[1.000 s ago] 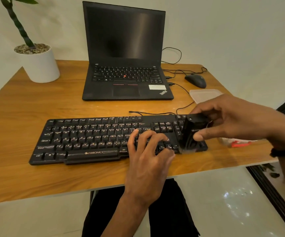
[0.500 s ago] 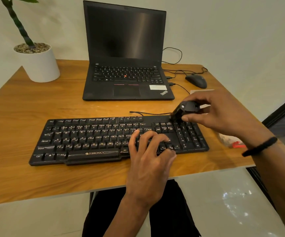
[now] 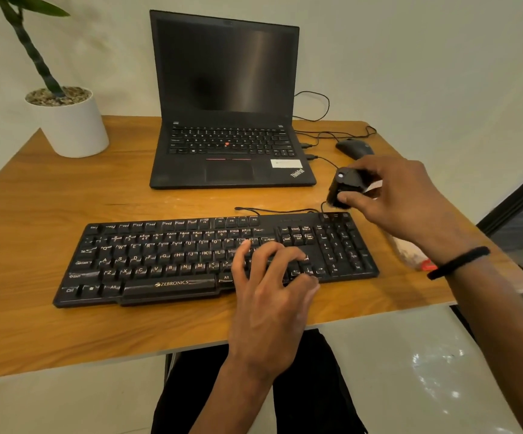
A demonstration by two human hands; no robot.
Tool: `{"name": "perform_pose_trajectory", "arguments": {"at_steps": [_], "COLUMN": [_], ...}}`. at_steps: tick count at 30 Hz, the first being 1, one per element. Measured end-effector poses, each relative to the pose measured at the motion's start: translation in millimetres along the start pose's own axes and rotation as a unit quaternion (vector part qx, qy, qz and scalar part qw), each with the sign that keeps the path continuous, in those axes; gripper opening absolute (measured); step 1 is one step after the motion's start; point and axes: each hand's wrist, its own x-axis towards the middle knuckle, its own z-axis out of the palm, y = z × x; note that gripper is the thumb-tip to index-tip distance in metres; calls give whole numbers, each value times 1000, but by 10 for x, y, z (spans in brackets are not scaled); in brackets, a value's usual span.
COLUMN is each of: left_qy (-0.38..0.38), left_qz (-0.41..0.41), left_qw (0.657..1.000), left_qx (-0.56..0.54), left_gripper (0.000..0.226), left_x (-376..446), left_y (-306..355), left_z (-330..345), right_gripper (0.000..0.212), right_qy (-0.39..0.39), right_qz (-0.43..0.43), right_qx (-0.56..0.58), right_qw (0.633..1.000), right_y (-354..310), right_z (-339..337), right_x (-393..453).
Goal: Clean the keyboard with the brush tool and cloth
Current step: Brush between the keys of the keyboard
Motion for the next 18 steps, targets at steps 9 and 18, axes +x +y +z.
{"name": "perform_pose_trajectory", "arguments": {"at_steps": [9, 18], "left_qy": [12, 62], "left_qz": [5, -26], "left_qw": [1000, 998], "left_qx": [12, -17], "left_gripper": [15, 23], "left_x": [-16, -82], "left_y": [-13, -72], "left_z": [9, -121], "right_gripper": [33, 31], "right_qy": [50, 123], "right_qz": [4, 41], "right_qx": [22, 20], "right_qw": [998, 991], "right_y": [-324, -348], "right_z": [157, 185], "right_x": [-184, -220]}}
